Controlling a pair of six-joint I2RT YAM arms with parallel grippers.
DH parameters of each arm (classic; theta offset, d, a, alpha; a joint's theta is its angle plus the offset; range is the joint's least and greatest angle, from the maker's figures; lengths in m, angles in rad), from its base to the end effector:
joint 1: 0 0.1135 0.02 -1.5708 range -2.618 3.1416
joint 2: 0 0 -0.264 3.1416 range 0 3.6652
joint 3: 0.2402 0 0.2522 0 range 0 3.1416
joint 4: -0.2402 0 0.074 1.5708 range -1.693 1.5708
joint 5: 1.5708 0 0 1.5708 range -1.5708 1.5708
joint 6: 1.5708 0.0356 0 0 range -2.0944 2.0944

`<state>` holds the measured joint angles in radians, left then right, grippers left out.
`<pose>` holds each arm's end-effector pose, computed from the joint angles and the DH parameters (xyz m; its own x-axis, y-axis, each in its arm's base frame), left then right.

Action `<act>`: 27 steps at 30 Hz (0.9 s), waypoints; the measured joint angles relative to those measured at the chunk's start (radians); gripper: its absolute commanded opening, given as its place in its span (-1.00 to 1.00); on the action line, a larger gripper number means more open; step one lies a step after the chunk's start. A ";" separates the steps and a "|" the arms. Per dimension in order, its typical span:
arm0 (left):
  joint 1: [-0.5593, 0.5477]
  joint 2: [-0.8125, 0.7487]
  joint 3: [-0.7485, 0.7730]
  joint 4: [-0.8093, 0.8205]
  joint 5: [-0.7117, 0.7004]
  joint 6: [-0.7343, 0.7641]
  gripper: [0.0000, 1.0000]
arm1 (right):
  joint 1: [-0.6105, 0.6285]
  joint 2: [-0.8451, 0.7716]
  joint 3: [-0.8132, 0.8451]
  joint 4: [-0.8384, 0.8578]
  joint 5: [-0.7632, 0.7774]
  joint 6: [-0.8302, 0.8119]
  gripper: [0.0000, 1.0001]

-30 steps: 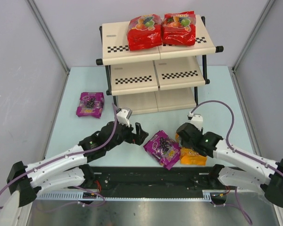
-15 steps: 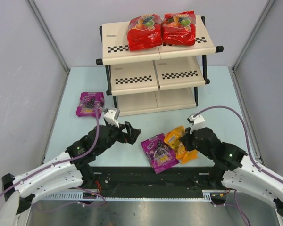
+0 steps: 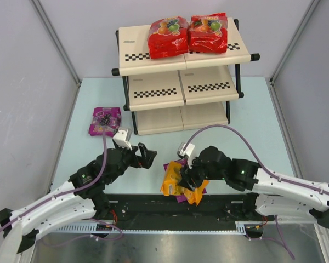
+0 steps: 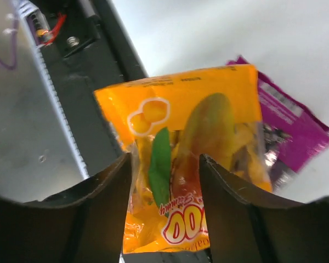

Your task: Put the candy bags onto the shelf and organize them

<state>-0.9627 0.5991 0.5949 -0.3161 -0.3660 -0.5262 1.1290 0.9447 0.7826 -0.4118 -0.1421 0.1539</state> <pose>0.0956 -0.1150 0.2876 -0.4430 -0.1845 -0.8773 0.4046 0.8322 -0.3793 0.0846 0.1906 0.2878 -0.3744 -0.4366 -0.8181 -0.8990 0.3873 0.2047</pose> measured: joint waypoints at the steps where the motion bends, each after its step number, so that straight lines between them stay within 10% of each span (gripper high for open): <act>1: 0.000 -0.006 0.000 -0.006 -0.005 0.000 0.99 | 0.037 -0.003 0.000 -0.018 0.043 0.015 0.19; 11: 0.000 0.086 0.016 0.016 -0.016 0.013 0.99 | 0.059 -0.286 -0.024 -0.130 0.575 0.476 0.20; 27: 0.000 0.389 0.126 0.177 0.222 0.156 0.98 | 0.279 -0.234 -0.050 -0.302 0.577 0.773 0.23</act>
<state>-0.9627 0.9886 0.7204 -0.1390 -0.1444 -0.3698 1.4078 0.7109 0.7330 -0.7136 0.4351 0.9272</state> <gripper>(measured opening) 0.986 0.595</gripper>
